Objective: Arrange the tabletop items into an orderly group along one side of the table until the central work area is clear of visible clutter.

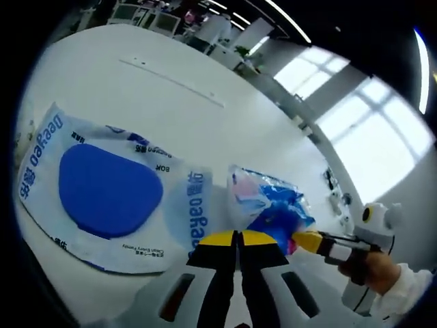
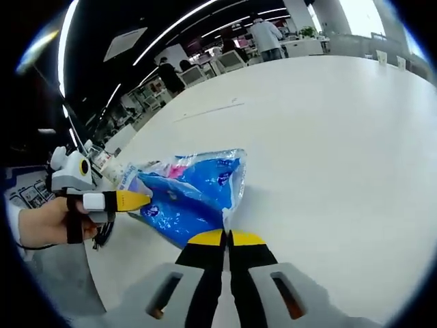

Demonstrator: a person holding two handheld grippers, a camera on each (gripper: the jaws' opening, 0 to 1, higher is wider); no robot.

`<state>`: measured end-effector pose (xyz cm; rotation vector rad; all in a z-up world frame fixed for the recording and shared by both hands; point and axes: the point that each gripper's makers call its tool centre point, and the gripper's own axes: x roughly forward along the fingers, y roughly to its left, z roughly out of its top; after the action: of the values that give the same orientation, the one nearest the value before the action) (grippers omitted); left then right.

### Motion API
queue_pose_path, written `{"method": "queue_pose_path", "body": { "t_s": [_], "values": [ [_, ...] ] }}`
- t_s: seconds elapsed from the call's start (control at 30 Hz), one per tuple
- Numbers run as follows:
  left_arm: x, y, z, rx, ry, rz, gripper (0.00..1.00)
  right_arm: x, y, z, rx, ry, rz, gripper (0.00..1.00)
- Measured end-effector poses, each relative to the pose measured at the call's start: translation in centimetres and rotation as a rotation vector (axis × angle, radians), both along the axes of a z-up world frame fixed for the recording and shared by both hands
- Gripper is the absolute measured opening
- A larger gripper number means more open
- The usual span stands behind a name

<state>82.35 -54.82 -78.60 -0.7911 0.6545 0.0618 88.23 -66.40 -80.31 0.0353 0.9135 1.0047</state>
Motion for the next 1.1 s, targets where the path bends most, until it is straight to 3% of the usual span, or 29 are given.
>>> {"method": "queue_pose_path", "body": {
  "t_s": [0.53, 1.1],
  "values": [
    [0.1, 0.0, -0.1, 0.025, -0.021, -0.016, 0.01, -0.5, 0.2, -0.5, -0.018, -0.008, 0.021, 0.0],
    [-0.4, -0.5, 0.4, 0.063, -0.052, -0.027, 0.13, -0.2, 0.4, -1.2, -0.018, -0.012, 0.028, 0.01]
  ]
}}
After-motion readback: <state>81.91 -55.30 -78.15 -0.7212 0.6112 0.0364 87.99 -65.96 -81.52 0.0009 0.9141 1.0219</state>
